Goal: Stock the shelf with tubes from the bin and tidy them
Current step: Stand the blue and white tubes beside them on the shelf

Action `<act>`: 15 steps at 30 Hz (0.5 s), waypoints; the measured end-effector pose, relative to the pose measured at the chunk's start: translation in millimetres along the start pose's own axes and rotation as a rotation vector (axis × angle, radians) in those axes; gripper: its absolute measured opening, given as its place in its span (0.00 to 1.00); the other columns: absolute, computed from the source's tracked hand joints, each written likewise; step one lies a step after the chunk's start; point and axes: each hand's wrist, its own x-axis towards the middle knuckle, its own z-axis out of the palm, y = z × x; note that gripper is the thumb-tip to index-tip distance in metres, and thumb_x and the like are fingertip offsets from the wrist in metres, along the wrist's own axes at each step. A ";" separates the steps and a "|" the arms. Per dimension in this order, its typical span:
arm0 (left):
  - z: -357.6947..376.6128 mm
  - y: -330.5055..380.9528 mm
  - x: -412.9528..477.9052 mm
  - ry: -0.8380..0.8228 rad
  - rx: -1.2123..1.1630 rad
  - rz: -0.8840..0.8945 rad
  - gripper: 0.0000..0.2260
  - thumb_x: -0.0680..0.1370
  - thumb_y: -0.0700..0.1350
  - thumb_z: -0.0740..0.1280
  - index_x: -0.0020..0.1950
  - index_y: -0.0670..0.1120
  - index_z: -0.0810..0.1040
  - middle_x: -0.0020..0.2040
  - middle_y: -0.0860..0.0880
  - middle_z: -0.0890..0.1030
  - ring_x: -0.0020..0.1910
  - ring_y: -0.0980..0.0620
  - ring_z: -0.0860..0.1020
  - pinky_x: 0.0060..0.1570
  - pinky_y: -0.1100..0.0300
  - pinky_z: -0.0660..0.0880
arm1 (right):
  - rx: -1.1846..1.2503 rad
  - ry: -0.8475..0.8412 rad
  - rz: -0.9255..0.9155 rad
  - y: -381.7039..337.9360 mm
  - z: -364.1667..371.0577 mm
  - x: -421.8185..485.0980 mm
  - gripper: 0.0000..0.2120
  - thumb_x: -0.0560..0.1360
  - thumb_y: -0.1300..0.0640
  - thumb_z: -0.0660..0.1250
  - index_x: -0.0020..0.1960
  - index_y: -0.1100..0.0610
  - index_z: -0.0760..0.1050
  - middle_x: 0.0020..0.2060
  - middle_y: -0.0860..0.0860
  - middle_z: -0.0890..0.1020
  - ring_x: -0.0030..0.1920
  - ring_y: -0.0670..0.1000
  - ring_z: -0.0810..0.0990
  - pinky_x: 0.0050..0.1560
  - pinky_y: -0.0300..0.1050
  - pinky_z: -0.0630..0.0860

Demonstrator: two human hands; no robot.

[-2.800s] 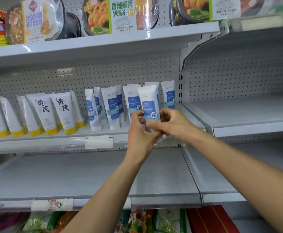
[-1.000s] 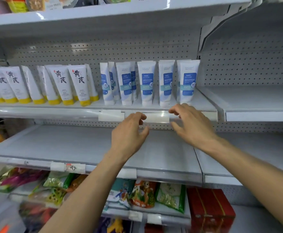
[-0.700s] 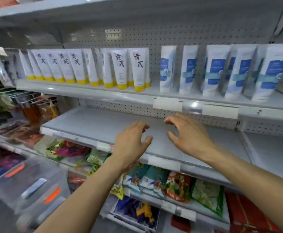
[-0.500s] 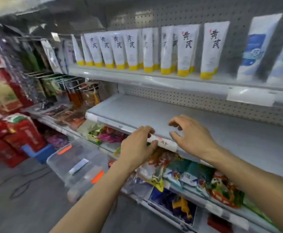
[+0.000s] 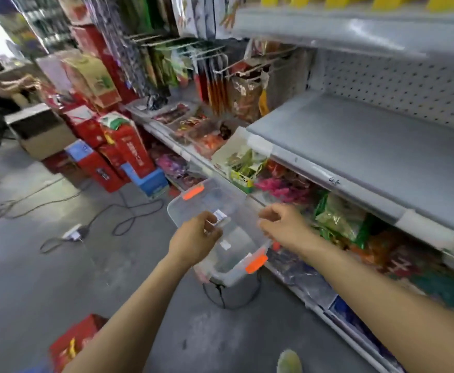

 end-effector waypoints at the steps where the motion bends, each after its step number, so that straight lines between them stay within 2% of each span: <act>1: 1.2 -12.3 13.4 -0.019 -0.011 -0.036 0.12 0.78 0.53 0.65 0.61 0.52 0.74 0.50 0.57 0.78 0.53 0.50 0.78 0.52 0.55 0.75 | 0.051 -0.007 0.056 3.3 13.2 19.1 0.08 0.74 0.65 0.68 0.42 0.53 0.74 0.41 0.54 0.79 0.35 0.47 0.77 0.46 0.48 0.77; 2: 3.5 -23.5 27.7 -0.038 -0.025 -0.065 0.12 0.78 0.53 0.65 0.61 0.52 0.74 0.51 0.57 0.79 0.53 0.49 0.78 0.53 0.54 0.76 | 0.108 -0.020 0.117 4.7 24.7 36.1 0.09 0.74 0.65 0.67 0.40 0.53 0.74 0.39 0.54 0.79 0.35 0.49 0.76 0.46 0.50 0.76; 4: 9.7 -43.7 59.0 -0.069 -0.056 -0.118 0.13 0.78 0.53 0.65 0.61 0.52 0.74 0.54 0.54 0.80 0.52 0.48 0.79 0.55 0.53 0.76 | 0.193 -0.067 0.252 10.8 46.6 73.3 0.07 0.74 0.66 0.66 0.41 0.56 0.75 0.34 0.54 0.76 0.34 0.50 0.74 0.42 0.48 0.74; 6: 17.4 -62.3 92.3 -0.092 -0.079 -0.160 0.13 0.78 0.52 0.65 0.62 0.51 0.74 0.55 0.52 0.81 0.53 0.47 0.79 0.55 0.53 0.76 | 0.277 -0.100 0.388 22.4 67.5 115.5 0.03 0.74 0.67 0.65 0.44 0.66 0.77 0.32 0.55 0.72 0.35 0.52 0.71 0.38 0.45 0.71; 7: 22.1 -70.9 109.5 -0.106 -0.091 -0.184 0.14 0.78 0.52 0.66 0.62 0.50 0.74 0.56 0.51 0.81 0.54 0.46 0.79 0.55 0.53 0.76 | 0.316 -0.097 0.457 31.3 77.3 137.5 0.16 0.74 0.67 0.64 0.54 0.78 0.65 0.33 0.55 0.69 0.35 0.52 0.69 0.37 0.44 0.70; 8: 27.4 -78.8 127.2 -0.126 -0.099 -0.208 0.14 0.78 0.51 0.66 0.62 0.50 0.74 0.56 0.50 0.81 0.55 0.46 0.79 0.56 0.54 0.76 | 0.355 -0.096 0.533 37.4 88.0 157.5 0.10 0.74 0.67 0.64 0.44 0.56 0.65 0.35 0.55 0.67 0.35 0.52 0.67 0.36 0.44 0.70; 9: 33.0 -86.3 145.3 -0.153 -0.103 -0.230 0.14 0.78 0.51 0.66 0.62 0.49 0.74 0.57 0.49 0.81 0.56 0.45 0.78 0.56 0.54 0.75 | 0.384 -0.090 0.576 45.0 99.6 175.9 0.02 0.74 0.66 0.65 0.46 0.64 0.74 0.35 0.56 0.67 0.35 0.52 0.67 0.37 0.45 0.73; 11: 48.5 -103.2 179.4 -0.212 -0.111 -0.265 0.15 0.78 0.50 0.66 0.63 0.48 0.74 0.59 0.47 0.80 0.59 0.44 0.77 0.58 0.53 0.75 | 0.408 -0.084 0.732 63.8 124.9 207.8 0.06 0.75 0.63 0.66 0.51 0.61 0.72 0.39 0.57 0.71 0.38 0.54 0.73 0.46 0.50 0.79; 12: 57.8 -112.2 196.1 -0.243 -0.112 -0.275 0.15 0.78 0.49 0.66 0.64 0.47 0.73 0.60 0.46 0.80 0.59 0.44 0.76 0.59 0.53 0.74 | 0.408 -0.089 0.791 72.9 135.1 220.0 0.07 0.76 0.62 0.66 0.52 0.61 0.71 0.40 0.57 0.72 0.41 0.55 0.74 0.50 0.53 0.79; 14: 77.8 -130.4 227.9 -0.296 -0.108 -0.286 0.17 0.79 0.48 0.65 0.66 0.45 0.72 0.61 0.44 0.79 0.61 0.44 0.75 0.60 0.53 0.72 | 0.399 -0.092 0.902 92.2 152.0 241.3 0.03 0.77 0.62 0.65 0.46 0.61 0.72 0.38 0.56 0.72 0.40 0.55 0.74 0.56 0.56 0.75; 15: 88.2 -139.4 241.1 -0.311 -0.102 -0.294 0.17 0.79 0.47 0.65 0.67 0.44 0.71 0.62 0.44 0.78 0.62 0.44 0.74 0.61 0.54 0.72 | 0.394 -0.090 0.989 102.3 158.5 249.0 0.06 0.78 0.62 0.63 0.43 0.63 0.72 0.37 0.57 0.72 0.39 0.55 0.73 0.59 0.57 0.73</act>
